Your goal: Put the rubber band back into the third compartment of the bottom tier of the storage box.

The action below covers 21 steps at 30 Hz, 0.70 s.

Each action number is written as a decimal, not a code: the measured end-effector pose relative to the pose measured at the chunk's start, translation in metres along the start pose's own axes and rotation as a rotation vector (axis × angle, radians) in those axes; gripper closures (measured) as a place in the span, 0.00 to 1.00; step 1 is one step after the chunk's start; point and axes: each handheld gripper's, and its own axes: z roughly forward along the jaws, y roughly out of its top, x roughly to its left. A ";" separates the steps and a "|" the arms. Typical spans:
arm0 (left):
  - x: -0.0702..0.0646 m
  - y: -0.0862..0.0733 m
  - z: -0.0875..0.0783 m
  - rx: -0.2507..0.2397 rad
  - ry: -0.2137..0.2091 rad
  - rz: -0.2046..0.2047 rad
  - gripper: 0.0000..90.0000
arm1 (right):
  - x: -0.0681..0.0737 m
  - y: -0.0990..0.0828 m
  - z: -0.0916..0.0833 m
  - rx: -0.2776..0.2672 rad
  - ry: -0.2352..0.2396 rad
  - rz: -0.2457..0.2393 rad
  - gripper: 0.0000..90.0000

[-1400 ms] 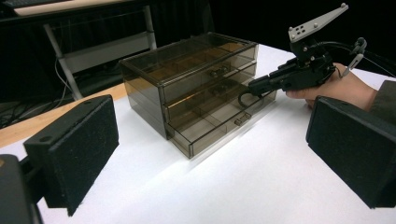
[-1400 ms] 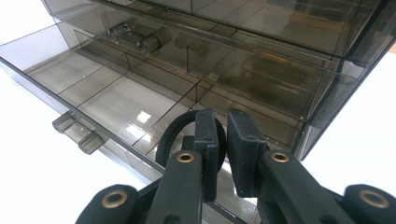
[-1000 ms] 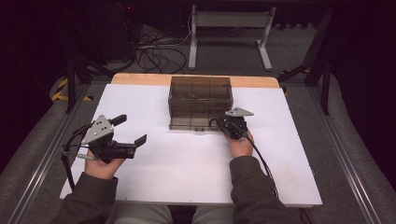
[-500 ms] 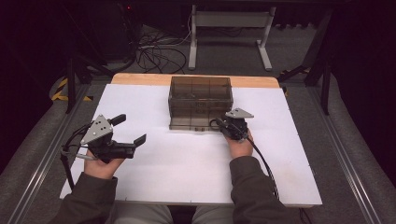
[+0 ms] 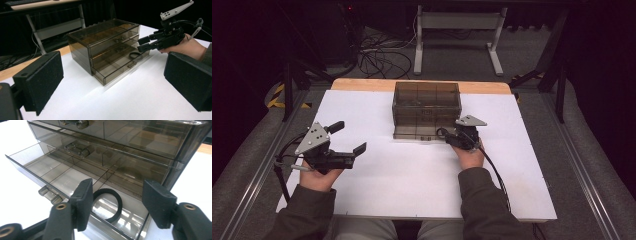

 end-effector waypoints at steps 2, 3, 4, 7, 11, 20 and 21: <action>0.000 0.000 0.000 0.000 0.001 -0.001 0.03 | 0.000 0.001 -0.002 -0.004 -0.003 0.001 0.43; 0.001 0.000 0.000 0.000 0.002 0.002 0.03 | 0.000 0.001 -0.003 -0.008 -0.003 0.004 0.42; 0.001 0.000 -0.001 0.000 0.002 0.002 0.03 | 0.000 0.002 -0.005 -0.011 -0.001 0.006 0.42; 0.000 0.001 -0.002 -0.005 0.001 0.000 0.03 | 0.000 0.003 -0.008 -0.019 0.008 0.002 0.38; 0.000 0.001 -0.001 -0.002 0.001 0.004 0.03 | 0.000 0.007 -0.013 -0.032 0.016 0.006 0.30; 0.000 0.001 -0.001 -0.002 0.002 0.004 0.03 | 0.000 0.012 -0.025 -0.057 0.052 0.037 0.20; 0.000 0.001 -0.001 -0.003 0.003 0.003 0.03 | 0.000 0.013 -0.025 -0.055 0.053 0.040 0.19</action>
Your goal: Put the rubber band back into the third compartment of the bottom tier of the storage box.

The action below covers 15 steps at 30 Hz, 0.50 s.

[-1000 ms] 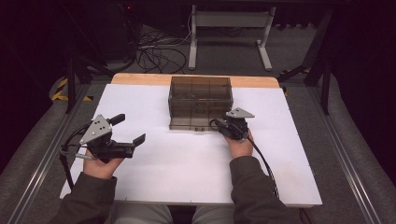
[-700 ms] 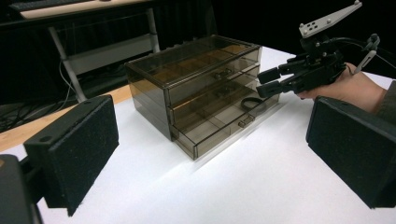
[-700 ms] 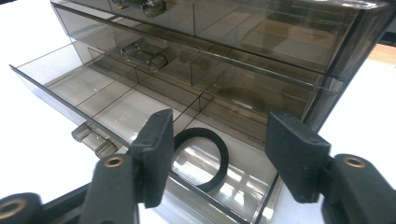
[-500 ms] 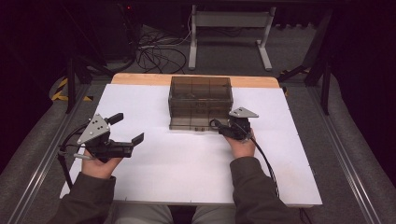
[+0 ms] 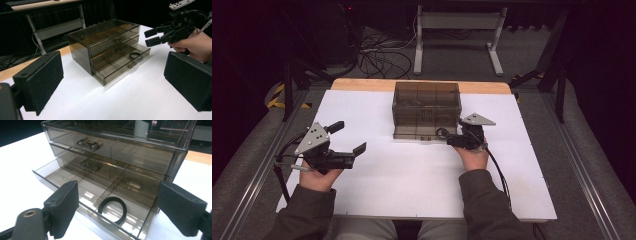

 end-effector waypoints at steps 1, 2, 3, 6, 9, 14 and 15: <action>0.000 0.000 0.000 0.000 0.002 -0.002 0.03 | 0.000 0.000 -0.001 -0.001 0.001 0.003 0.17; 0.000 0.000 0.000 -0.002 0.003 -0.003 0.03 | 0.000 0.001 -0.002 -0.001 0.002 0.009 0.16; 0.000 0.000 0.000 -0.002 0.004 -0.003 0.03 | 0.000 0.001 -0.003 -0.003 0.006 0.014 0.15; 0.000 0.000 0.000 -0.003 0.004 -0.005 0.03 | 0.001 0.003 -0.006 -0.013 0.015 0.014 0.11; 0.000 -0.001 0.000 -0.004 0.008 -0.004 0.03 | 0.002 0.004 -0.012 -0.027 0.015 0.025 0.09; 0.000 -0.001 0.001 -0.001 0.009 -0.003 0.03 | 0.003 0.006 -0.022 -0.058 0.031 0.047 0.06; 0.000 -0.002 0.001 0.000 0.008 -0.003 0.03 | 0.003 0.006 -0.024 -0.063 0.036 0.048 0.06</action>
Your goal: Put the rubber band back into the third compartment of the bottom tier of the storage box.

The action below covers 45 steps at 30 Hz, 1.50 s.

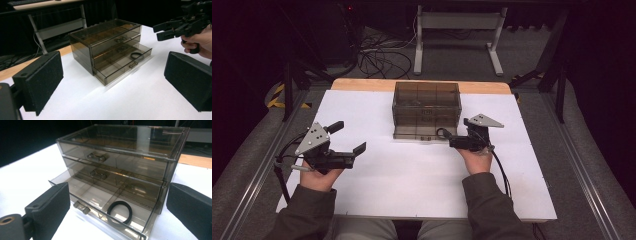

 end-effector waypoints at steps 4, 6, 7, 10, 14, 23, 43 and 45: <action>-0.001 -0.001 0.001 0.003 -0.001 0.003 0.03 | 0.001 0.002 -0.006 -0.018 0.009 -0.008 0.05; -0.001 -0.001 0.002 0.005 0.005 0.001 0.03 | 0.002 0.004 -0.010 -0.029 0.018 -0.006 0.04; -0.002 -0.001 0.003 0.004 0.008 0.000 0.03 | 0.003 0.005 -0.012 -0.032 0.024 -0.005 0.04; -0.002 -0.001 0.002 -0.002 0.012 -0.004 0.03 | 0.005 0.007 -0.017 -0.048 0.036 -0.014 0.03; -0.002 -0.001 0.001 -0.004 0.011 -0.005 0.03 | 0.007 0.009 -0.025 -0.066 0.053 -0.014 0.01; -0.003 -0.002 0.002 -0.014 0.015 -0.015 0.02 | 0.010 0.007 -0.040 -0.096 0.088 -0.016 0.00; -0.003 -0.004 0.001 -0.040 0.010 -0.024 0.02 | 0.005 0.003 -0.083 -0.164 0.086 -0.018 0.00; -0.003 -0.004 0.001 -0.040 0.011 -0.024 0.02 | 0.003 0.002 -0.087 -0.163 0.084 -0.018 0.00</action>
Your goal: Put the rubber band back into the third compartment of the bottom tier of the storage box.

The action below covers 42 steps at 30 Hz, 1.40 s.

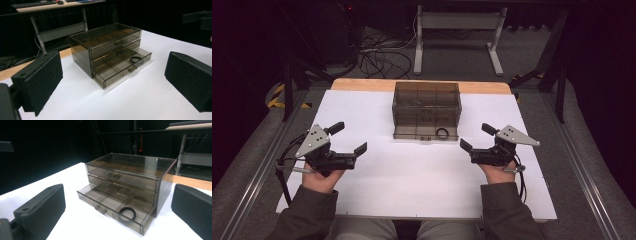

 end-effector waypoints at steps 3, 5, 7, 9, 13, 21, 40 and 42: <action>0.000 -0.001 0.001 0.002 0.001 0.002 0.02 | -0.003 -0.001 -0.006 -0.006 -0.006 0.007 0.00; 0.001 -0.001 0.001 0.005 0.002 0.001 0.02 | -0.003 -0.003 -0.009 -0.007 -0.005 0.011 0.00; 0.001 -0.002 0.001 0.006 0.003 -0.002 0.02 | -0.004 -0.004 -0.011 -0.001 -0.006 0.009 0.00; 0.001 -0.002 0.001 0.010 0.006 0.001 0.02 | -0.005 -0.005 -0.014 -0.002 -0.008 0.011 0.00; 0.000 -0.003 0.002 0.014 0.007 -0.001 0.03 | -0.006 -0.003 -0.019 -0.010 -0.006 0.018 0.00; 0.000 -0.004 0.003 0.029 0.014 0.005 0.03 | -0.005 0.002 -0.030 -0.027 -0.004 0.003 0.00; 0.000 -0.003 -0.001 0.032 -0.005 0.017 0.02 | -0.009 0.008 -0.051 -0.049 -0.002 -0.009 0.00; 0.000 -0.003 -0.001 0.030 -0.002 0.015 0.02 | -0.009 0.009 -0.053 -0.049 0.003 -0.012 0.00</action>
